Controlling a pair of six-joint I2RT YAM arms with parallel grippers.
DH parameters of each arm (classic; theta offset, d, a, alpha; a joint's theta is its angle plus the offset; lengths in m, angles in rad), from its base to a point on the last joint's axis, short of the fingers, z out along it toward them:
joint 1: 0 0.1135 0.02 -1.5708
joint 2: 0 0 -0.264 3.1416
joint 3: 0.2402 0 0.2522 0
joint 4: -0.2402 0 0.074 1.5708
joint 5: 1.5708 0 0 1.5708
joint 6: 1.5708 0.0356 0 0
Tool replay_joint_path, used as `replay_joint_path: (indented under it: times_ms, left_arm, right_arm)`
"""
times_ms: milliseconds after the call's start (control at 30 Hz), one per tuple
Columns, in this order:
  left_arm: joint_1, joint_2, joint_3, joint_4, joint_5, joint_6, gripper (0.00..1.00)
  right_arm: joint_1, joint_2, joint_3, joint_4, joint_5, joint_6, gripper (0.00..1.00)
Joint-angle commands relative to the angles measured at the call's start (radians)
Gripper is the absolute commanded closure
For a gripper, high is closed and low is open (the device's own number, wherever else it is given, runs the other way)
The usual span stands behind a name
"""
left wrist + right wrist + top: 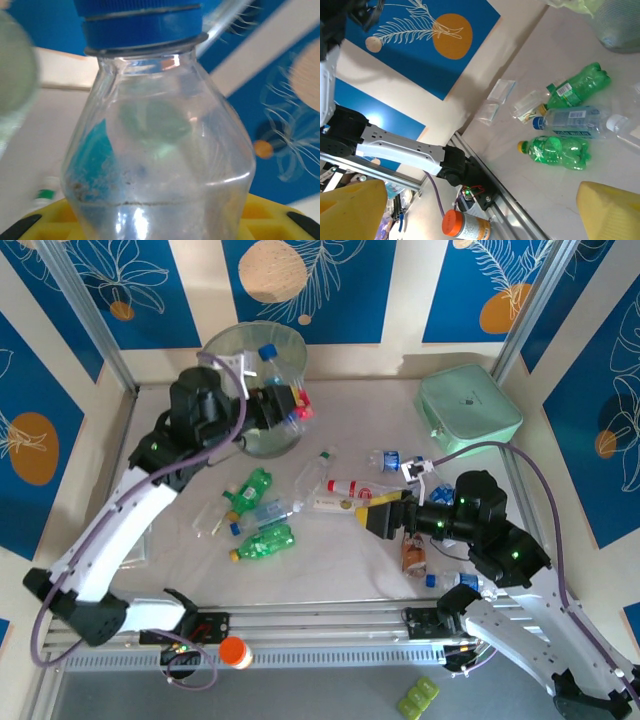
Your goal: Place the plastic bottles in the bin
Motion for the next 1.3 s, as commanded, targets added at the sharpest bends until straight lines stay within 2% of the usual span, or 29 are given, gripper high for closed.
replay_joint_path:
  times_ms: [0, 100, 200, 467, 600, 767, 833, 1000, 1100, 1167, 1267]
  left_arm:
    - [0.086, 0.106, 0.177, -0.199, -0.157, -0.1, 0.58]
    - [0.145, 0.262, 0.41, -0.365, -0.247, -0.194, 0.58]
    - [0.201, 0.395, 0.561, -0.42, -0.214, -0.292, 0.58]
    - [0.303, 0.7, 0.811, -0.463, -0.081, -0.467, 0.58]
    - [0.316, 0.834, 0.877, -0.415, -0.017, -0.508, 0.58]
    - [0.316, 0.934, 0.907, -0.438, -0.026, -0.497, 0.58]
    - [0.316, 0.961, 0.903, -0.437, -0.023, -0.487, 0.53]
    - [0.315, 0.999, 0.902, -0.428, -0.002, -0.483, 0.26]
    - [0.317, 1.001, 0.902, -0.419, 0.003, -0.479, 0.13]
    - [0.317, 0.996, 0.903, -0.417, 0.005, -0.48, 0.09]
    - [0.317, 0.98, 0.903, -0.414, 0.011, -0.479, 0.08]
  right_arm:
    - [-0.005, -0.015, -0.013, -0.042, 0.032, -0.025, 0.03]
    - [-0.008, -0.015, -0.023, -0.05, 0.043, -0.033, 0.03]
    - [-0.011, -0.009, -0.044, -0.041, 0.05, -0.031, 0.03]
    - [-0.016, 0.026, -0.059, -0.035, 0.066, -0.03, 0.03]
    - [-0.017, 0.017, -0.099, -0.017, 0.069, -0.013, 0.03]
    - [-0.019, 0.004, -0.149, 0.0, 0.075, 0.01, 0.03]
    - [-0.02, -0.001, -0.167, 0.012, 0.074, 0.017, 0.03]
    - [-0.022, 0.007, -0.194, 0.043, 0.067, 0.023, 0.03]
    - [-0.023, 0.011, -0.193, 0.045, 0.067, 0.019, 0.03]
    - [-0.023, 0.011, -0.187, 0.041, 0.062, 0.014, 0.03]
    - [-0.023, 0.011, -0.172, 0.019, 0.061, -0.002, 0.03]
